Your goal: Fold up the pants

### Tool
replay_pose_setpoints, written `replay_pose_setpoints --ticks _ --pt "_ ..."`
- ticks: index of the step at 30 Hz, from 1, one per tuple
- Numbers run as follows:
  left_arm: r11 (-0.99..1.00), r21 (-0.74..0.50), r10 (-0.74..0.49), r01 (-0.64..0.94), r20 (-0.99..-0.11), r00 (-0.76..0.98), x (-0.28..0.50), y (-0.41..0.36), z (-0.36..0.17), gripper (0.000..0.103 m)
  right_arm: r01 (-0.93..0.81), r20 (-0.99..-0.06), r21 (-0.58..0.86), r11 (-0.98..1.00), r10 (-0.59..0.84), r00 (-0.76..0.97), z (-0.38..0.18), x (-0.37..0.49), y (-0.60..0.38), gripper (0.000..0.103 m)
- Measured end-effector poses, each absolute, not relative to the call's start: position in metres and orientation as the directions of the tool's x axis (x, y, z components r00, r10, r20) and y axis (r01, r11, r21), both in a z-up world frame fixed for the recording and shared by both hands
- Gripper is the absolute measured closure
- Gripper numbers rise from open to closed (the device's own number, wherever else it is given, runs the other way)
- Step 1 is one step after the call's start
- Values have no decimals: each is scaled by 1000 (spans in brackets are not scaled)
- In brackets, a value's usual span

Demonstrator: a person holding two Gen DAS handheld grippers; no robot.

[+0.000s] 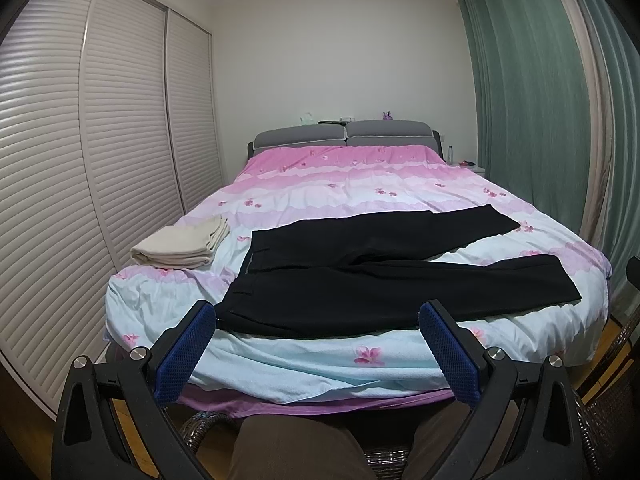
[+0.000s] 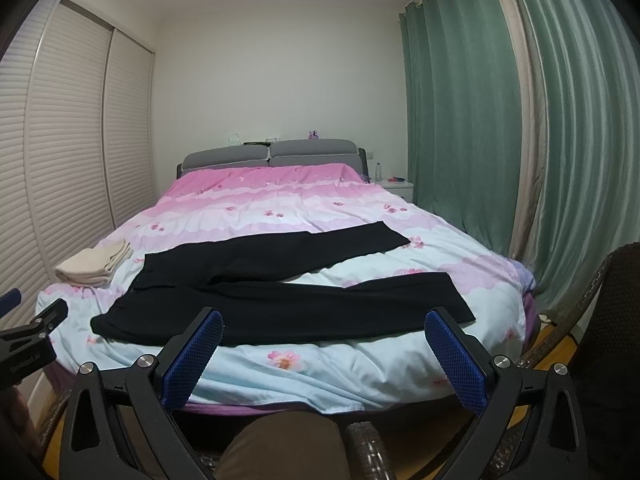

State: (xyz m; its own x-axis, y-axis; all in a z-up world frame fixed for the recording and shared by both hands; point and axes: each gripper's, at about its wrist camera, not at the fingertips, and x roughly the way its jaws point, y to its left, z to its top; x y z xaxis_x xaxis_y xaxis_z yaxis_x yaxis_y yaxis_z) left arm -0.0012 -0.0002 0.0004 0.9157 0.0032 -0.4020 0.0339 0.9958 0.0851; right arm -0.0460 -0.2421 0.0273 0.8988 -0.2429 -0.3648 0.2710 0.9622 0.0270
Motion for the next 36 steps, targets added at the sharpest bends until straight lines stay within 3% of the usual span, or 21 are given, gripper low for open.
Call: replay_pose_setpoints --ticks 36 --pt "994 103 2 44 -404 915 2 -14 0 0 274 -370 30 961 -244 896 24 -43 -245 1"
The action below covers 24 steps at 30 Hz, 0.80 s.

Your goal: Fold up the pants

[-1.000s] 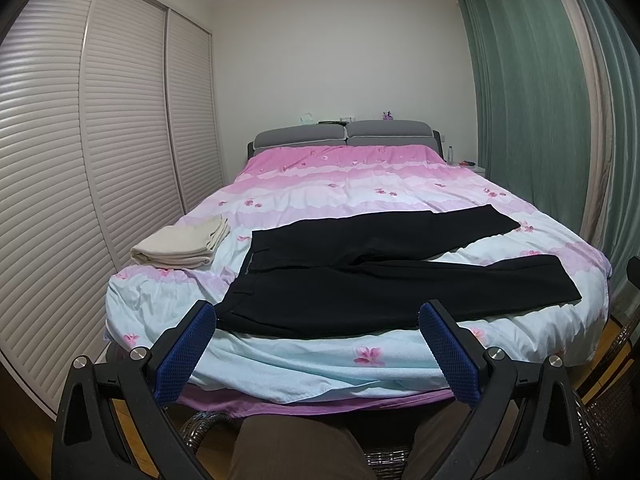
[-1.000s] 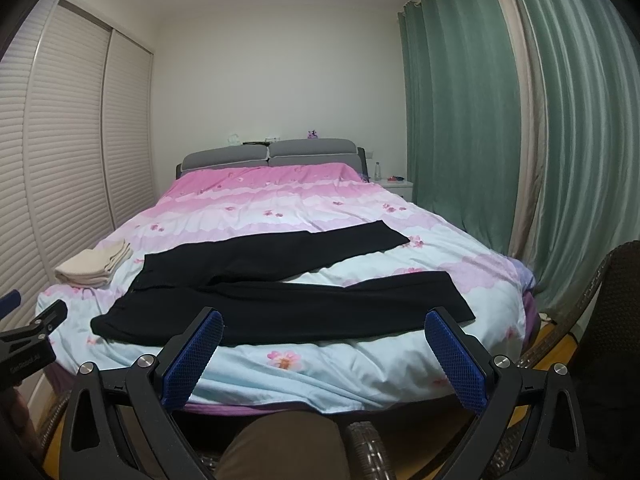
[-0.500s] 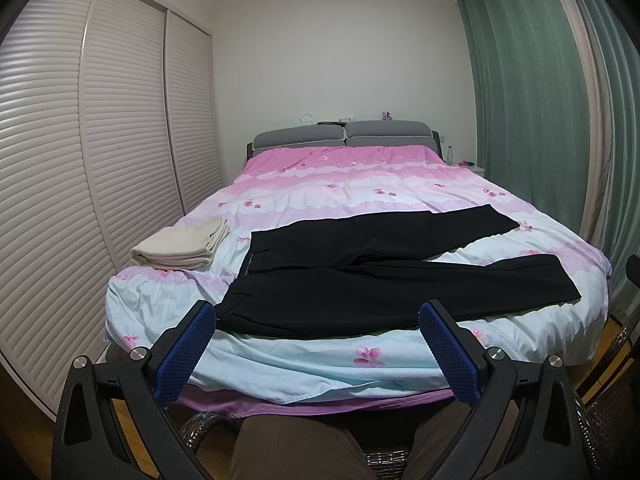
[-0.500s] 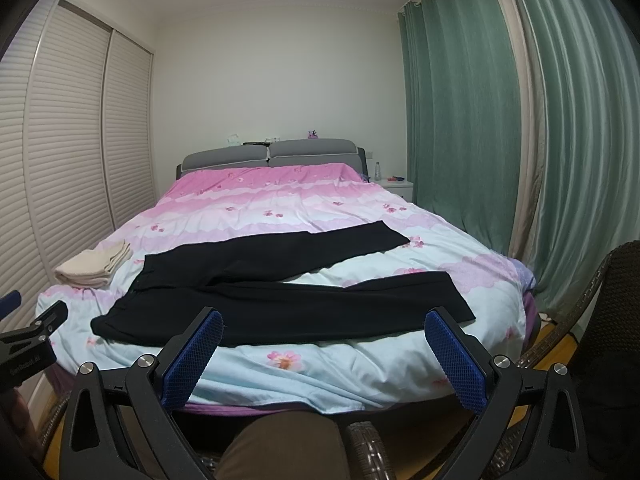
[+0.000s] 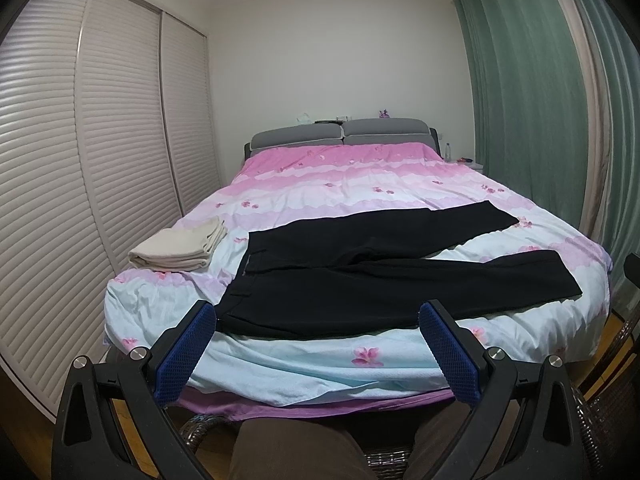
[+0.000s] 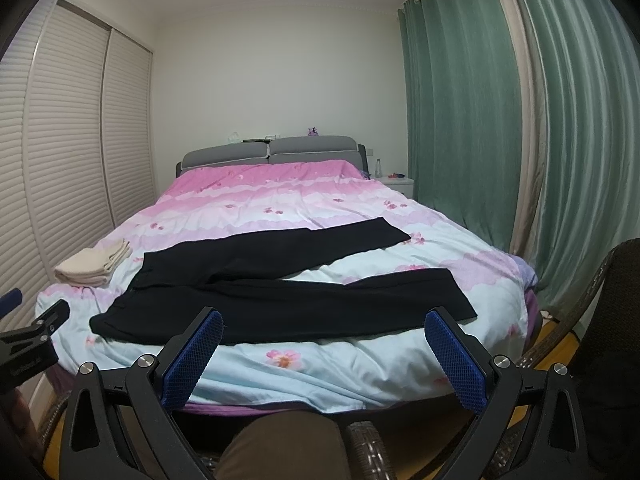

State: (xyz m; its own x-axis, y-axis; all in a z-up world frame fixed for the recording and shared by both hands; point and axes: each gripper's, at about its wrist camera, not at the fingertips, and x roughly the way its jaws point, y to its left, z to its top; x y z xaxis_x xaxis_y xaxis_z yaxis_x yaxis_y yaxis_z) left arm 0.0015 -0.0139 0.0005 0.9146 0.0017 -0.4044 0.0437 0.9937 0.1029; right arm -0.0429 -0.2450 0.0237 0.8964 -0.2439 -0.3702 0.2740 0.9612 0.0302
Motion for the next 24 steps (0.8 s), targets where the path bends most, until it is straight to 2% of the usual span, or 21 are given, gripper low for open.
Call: replay_pose_setpoints --ticks 9,24 --pt "986 142 -25 85 -381 924 24 -40 -3 0 307 -364 26 951 -277 889 21 -24 -263 1" --pt "968 146 -133 205 -394 909 125 -99 10 0 338 -407 60 939 -286 868 20 60 -315 1"
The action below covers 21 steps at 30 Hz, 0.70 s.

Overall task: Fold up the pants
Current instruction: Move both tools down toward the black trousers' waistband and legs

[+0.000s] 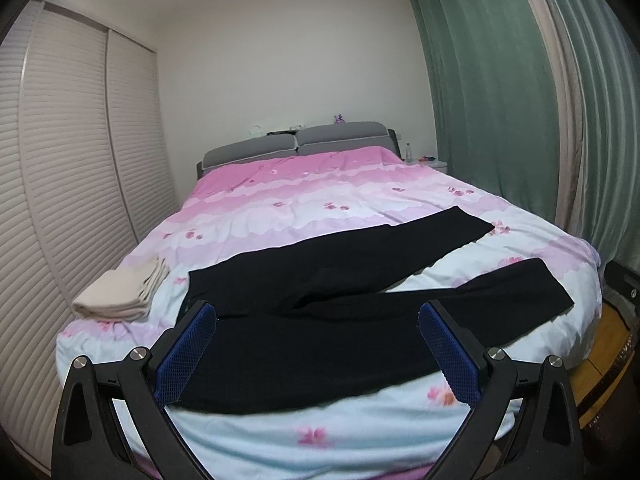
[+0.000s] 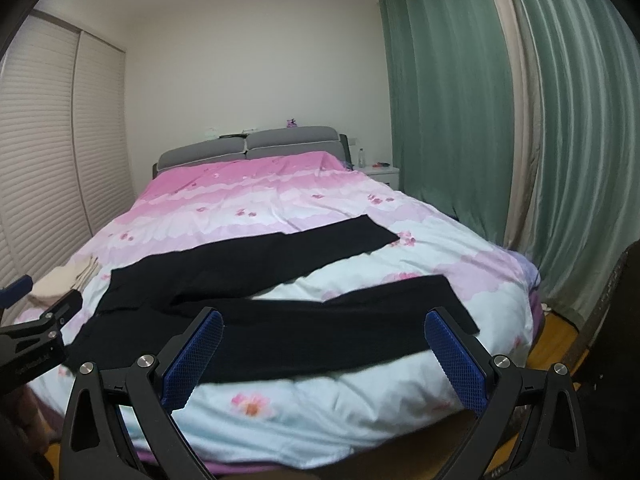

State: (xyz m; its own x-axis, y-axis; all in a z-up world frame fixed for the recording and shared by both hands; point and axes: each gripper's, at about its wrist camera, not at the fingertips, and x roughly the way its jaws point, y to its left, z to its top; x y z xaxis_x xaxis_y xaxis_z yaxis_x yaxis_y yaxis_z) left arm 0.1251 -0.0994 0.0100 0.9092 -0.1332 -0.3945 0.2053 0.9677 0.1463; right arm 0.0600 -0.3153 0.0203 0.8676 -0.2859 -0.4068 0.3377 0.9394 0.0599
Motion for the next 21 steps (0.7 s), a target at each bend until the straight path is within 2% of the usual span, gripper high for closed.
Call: replay_pose_setpoints --ticks 4,10,21 --pt "958 145 -167 248 -422 891 165 -115 11 0 339 -408 28 940 -299 863 24 93 -332 1" --pt "945 179 -183 274 -405 896 227 -146 13 0 337 -414 -20 941 -315 854 26 157 -356 1" --pt "899 236 -246 368 -424 872 364 -223 10 0 345 -417 -25 938 -324 849 24 292 -429 1"
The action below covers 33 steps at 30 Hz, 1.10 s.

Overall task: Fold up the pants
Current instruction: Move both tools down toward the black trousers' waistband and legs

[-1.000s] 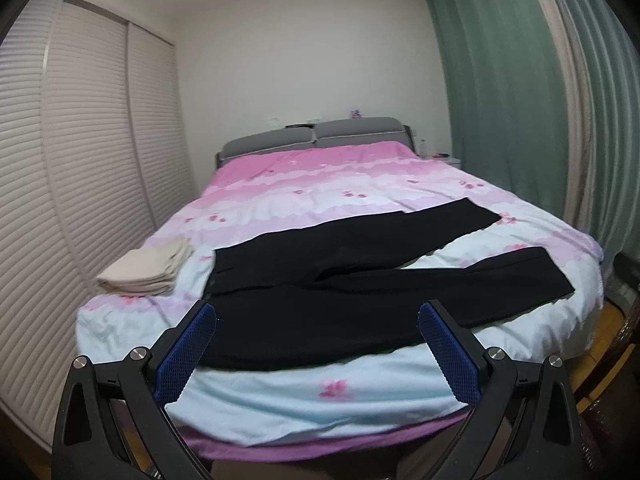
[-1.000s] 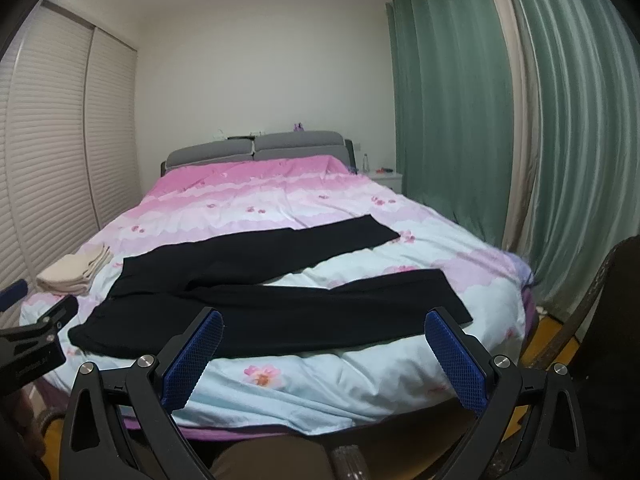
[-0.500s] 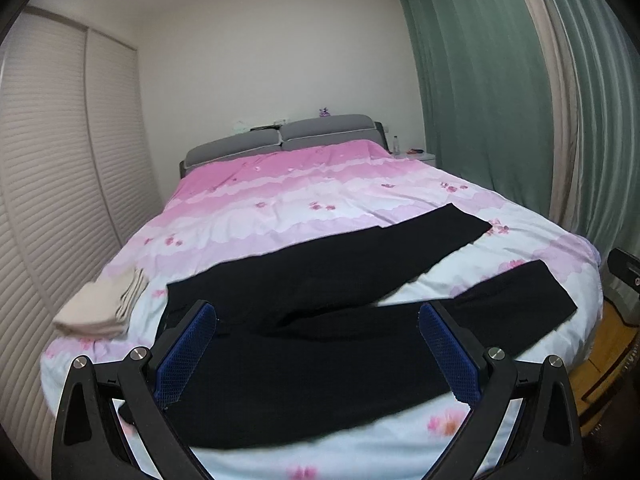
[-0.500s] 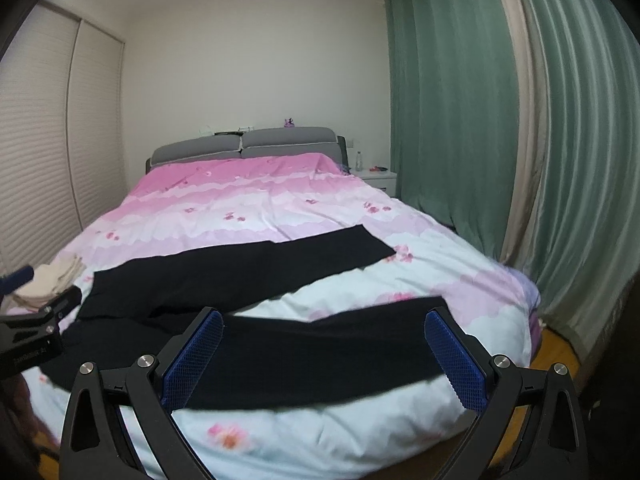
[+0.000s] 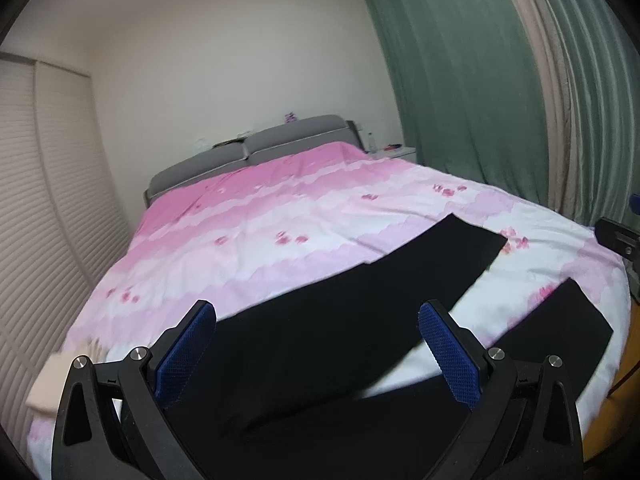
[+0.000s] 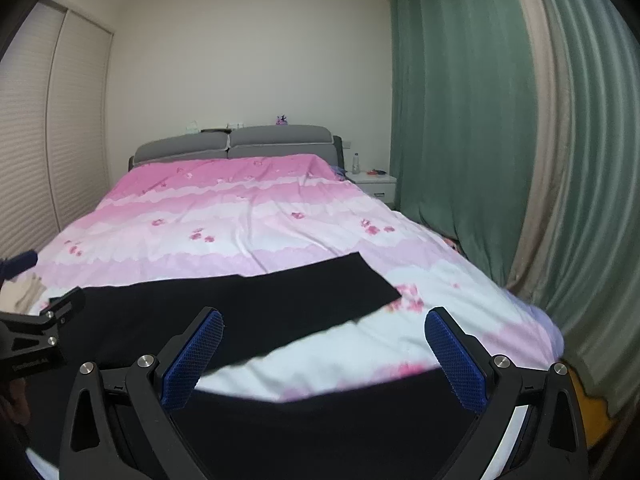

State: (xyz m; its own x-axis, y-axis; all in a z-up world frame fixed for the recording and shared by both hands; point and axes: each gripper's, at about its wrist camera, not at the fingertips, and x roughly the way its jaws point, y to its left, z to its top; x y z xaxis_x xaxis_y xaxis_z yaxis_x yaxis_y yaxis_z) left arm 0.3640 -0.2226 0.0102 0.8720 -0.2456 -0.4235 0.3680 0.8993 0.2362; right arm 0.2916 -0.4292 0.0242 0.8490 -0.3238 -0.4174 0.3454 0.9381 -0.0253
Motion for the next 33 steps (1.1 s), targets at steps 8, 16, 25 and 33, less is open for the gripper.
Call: replay_pose_setpoints --ticks 8,16,25,33 --pt "872 159 -347 464 -467 813 476 -276 -18 0 316 -452 -62 947 -309 837 1 406 -503 1" --pt "800 213 -377 562 -551 745 580 -340 -64 7 244 -541 -44 969 -229 810 -40 521 -564 1" --pt "763 178 -335 621 -714 616 674 -408 -127 32 156 -664 13 988 -108 740 -96 624 -615 1" --pt "690 143 -337 710 -804 490 717 -442 -161 40 82 -732 10 997 -49 680 -126 682 -656 3"
